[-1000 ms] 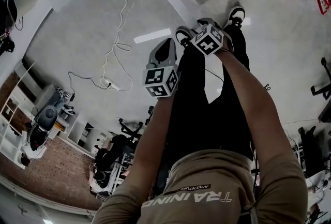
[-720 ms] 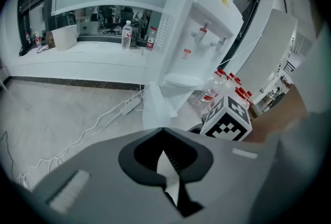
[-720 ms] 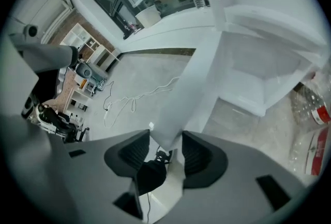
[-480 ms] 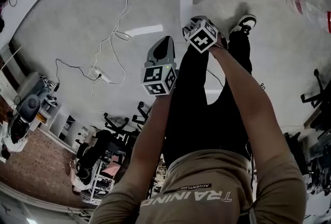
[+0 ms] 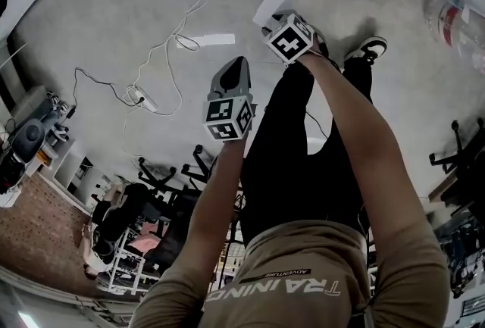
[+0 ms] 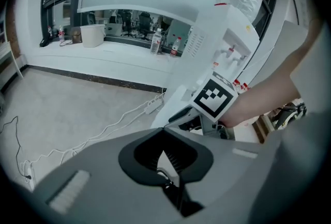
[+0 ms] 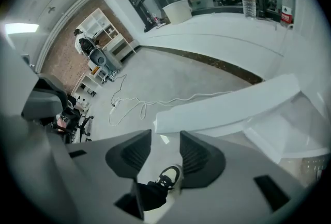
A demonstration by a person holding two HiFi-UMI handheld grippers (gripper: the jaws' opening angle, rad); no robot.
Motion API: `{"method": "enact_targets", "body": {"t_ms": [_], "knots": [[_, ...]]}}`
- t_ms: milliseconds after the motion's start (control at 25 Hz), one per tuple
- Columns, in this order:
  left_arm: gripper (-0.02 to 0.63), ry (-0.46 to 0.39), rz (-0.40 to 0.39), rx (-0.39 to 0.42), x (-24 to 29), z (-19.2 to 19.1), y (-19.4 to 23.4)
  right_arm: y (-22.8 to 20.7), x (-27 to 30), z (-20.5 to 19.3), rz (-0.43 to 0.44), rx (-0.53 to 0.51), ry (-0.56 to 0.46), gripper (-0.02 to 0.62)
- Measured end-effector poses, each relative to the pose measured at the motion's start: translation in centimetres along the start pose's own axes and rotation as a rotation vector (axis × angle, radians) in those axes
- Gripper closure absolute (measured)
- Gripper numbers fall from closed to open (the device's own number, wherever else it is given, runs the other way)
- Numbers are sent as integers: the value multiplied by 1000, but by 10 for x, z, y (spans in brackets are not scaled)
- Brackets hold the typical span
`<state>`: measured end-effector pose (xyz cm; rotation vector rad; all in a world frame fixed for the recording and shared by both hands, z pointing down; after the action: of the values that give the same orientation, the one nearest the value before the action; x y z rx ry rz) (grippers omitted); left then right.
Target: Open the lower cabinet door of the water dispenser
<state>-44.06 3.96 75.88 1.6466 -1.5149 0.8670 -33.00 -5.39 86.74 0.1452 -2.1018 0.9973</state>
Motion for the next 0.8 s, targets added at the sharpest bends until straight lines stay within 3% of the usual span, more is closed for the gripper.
{"method": "enact_targets", "body": {"t_ms": [200, 320, 400, 480, 560, 680, 800], "knots": [[606, 1, 13, -56, 2, -4, 12, -11, 2, 24, 25, 77, -58, 431], [606, -11, 1, -72, 4, -2, 11, -20, -3, 37, 11, 115, -100, 485], [606, -26, -9, -82, 5, -1, 9, -19, -10, 44, 16, 98, -122, 544], [606, -37, -18, -72, 2, -2, 8, -8, -23, 41, 15, 78, -122, 560], [606, -54, -26, 8, -4, 0, 6, 8, -37, 33, 18, 58, -109, 579], [606, -97, -65, 200, -14, 11, -10, 29, -66, 13, 26, -1, -44, 586], [606, -138, -117, 260, -30, 26, -30, 45, -101, -16, -18, -56, 45, 586]]}}
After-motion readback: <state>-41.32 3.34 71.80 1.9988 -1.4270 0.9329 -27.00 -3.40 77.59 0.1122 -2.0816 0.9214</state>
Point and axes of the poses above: the fingertips, and each gripper's own axes: x forward along the fingers, y to its left, z out of its top, the point moved 7 cm from there along -x, backward along the fingers, and after that the axes turned 15 degrees about z, right-handed, at the moved point
